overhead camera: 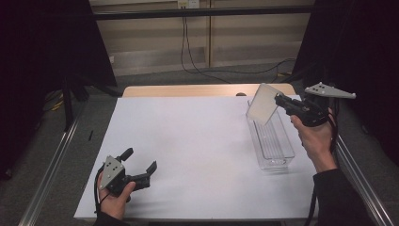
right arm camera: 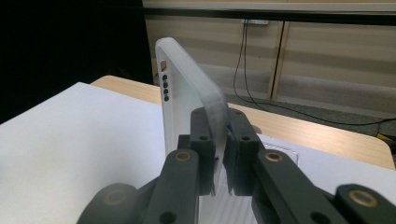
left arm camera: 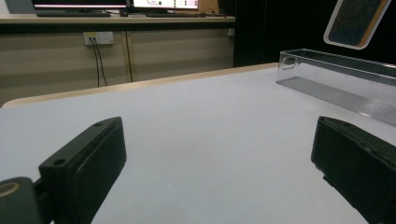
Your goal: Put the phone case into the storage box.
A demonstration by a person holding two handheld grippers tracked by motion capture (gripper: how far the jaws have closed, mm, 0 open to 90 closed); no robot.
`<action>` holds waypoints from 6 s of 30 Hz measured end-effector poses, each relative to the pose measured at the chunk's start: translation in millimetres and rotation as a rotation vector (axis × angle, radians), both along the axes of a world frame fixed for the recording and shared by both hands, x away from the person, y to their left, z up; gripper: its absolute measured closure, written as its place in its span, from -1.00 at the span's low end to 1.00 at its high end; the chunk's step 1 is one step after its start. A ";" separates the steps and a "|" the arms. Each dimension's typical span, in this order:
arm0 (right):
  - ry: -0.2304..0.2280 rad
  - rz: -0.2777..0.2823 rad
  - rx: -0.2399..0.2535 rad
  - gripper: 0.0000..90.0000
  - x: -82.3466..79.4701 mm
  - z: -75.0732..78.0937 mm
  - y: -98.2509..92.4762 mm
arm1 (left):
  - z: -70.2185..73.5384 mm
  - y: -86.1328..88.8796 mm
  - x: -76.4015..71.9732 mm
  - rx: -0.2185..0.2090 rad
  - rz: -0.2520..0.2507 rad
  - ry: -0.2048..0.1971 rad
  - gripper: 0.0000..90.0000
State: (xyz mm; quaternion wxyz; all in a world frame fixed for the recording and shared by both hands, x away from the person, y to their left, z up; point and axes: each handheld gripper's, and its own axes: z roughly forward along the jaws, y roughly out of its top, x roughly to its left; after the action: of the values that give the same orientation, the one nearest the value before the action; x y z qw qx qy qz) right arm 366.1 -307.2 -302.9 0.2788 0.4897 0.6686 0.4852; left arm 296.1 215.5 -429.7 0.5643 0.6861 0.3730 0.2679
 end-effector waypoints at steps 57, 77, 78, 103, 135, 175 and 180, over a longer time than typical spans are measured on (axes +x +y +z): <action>0.065 -0.065 -0.164 0.84 77.8 -52.4 -11.9 | -1.9 1.0 4.9 0.020 0.022 0.002 -0.92; 0.105 -0.072 -0.196 0.84 91.5 -70.0 -5.0 | -3.1 1.5 5.5 0.016 0.021 0.015 -0.92; 0.107 -0.075 -0.200 0.84 92.0 -70.8 -4.9 | -3.1 1.7 5.6 0.021 0.020 0.016 -0.92; 0.171 -0.068 -0.222 0.83 107.1 -71.8 -6.6 | -3.3 -0.3 5.7 0.029 0.017 0.012 -0.92; 0.298 -0.057 -0.312 0.85 113.3 -63.1 -10.5 | -3.7 -2.2 6.7 0.034 0.005 0.014 -0.92; 0.219 -0.155 -0.284 0.84 138.1 -73.2 -13.7 | -5.1 -0.9 8.4 0.030 0.010 0.015 -0.92; 0.214 -0.157 -0.279 0.84 139.6 -74.0 -13.7 | -5.0 -1.0 8.5 0.032 0.011 0.016 -0.92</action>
State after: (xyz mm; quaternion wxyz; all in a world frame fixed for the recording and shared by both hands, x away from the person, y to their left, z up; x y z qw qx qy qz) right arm 505.7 -320.8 -376.8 0.3082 0.5457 0.7151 0.3097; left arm 304.6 214.5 -434.7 0.5489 0.6951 0.3768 0.2714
